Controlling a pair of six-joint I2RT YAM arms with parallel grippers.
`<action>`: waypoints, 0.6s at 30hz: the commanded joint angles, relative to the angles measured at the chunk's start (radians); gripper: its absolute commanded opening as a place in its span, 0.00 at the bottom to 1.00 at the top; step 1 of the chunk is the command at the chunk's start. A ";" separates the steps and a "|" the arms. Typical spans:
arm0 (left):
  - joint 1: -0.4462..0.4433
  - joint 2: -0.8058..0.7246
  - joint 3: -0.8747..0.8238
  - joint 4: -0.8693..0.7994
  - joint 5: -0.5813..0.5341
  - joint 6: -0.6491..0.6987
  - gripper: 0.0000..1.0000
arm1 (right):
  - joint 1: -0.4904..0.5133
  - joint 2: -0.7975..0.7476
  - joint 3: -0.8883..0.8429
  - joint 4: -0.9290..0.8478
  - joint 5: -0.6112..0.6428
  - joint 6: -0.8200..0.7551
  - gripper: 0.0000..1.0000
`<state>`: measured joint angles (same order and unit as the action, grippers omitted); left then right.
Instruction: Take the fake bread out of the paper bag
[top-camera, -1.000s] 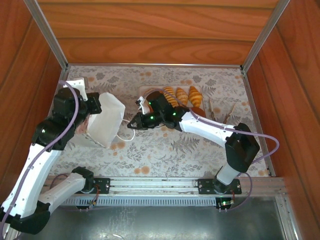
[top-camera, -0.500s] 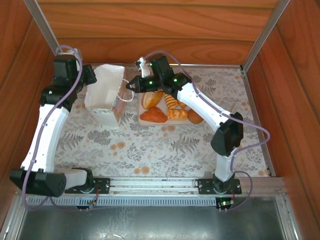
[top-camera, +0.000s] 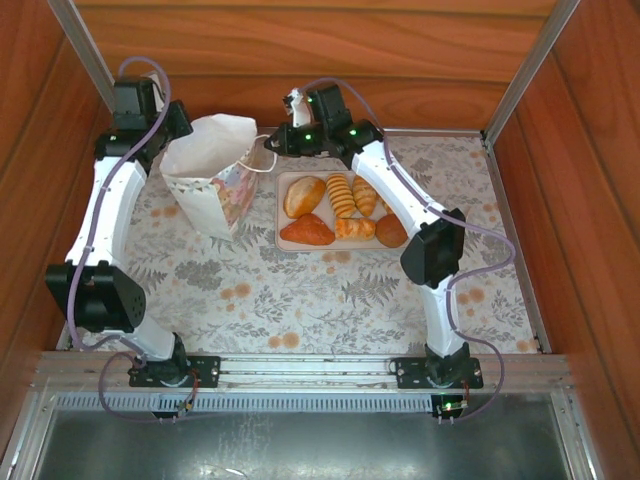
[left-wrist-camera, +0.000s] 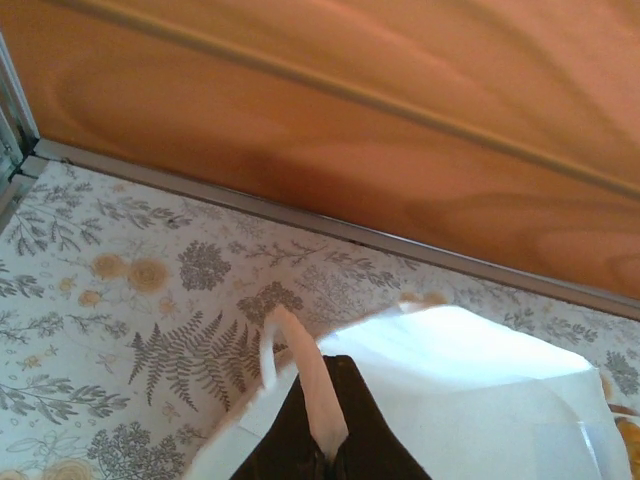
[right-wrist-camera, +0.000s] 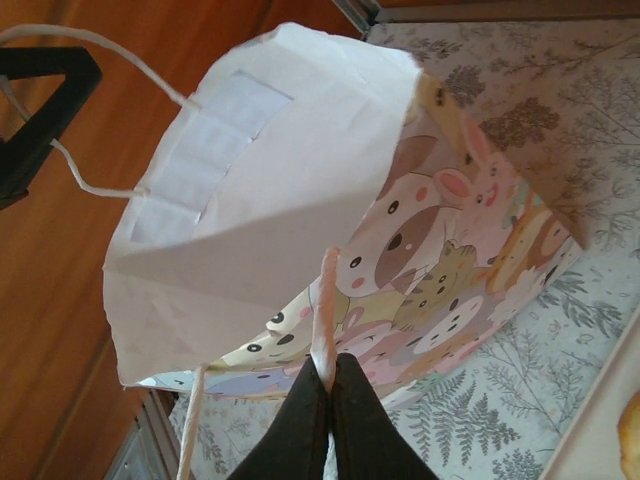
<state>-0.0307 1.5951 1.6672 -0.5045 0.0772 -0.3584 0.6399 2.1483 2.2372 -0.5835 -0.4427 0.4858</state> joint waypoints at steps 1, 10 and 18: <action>0.012 0.021 0.040 0.012 -0.019 0.027 0.13 | -0.004 0.025 0.031 -0.006 -0.016 -0.006 0.11; 0.013 -0.068 0.024 0.011 0.003 0.047 0.91 | -0.020 -0.051 0.064 -0.109 0.087 -0.163 0.71; 0.012 -0.272 -0.061 0.012 -0.019 0.049 1.00 | -0.019 -0.321 -0.127 -0.095 0.319 -0.303 0.89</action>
<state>-0.0254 1.3945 1.6402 -0.4961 0.0750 -0.3210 0.6273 1.9591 2.1609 -0.6933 -0.2367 0.2649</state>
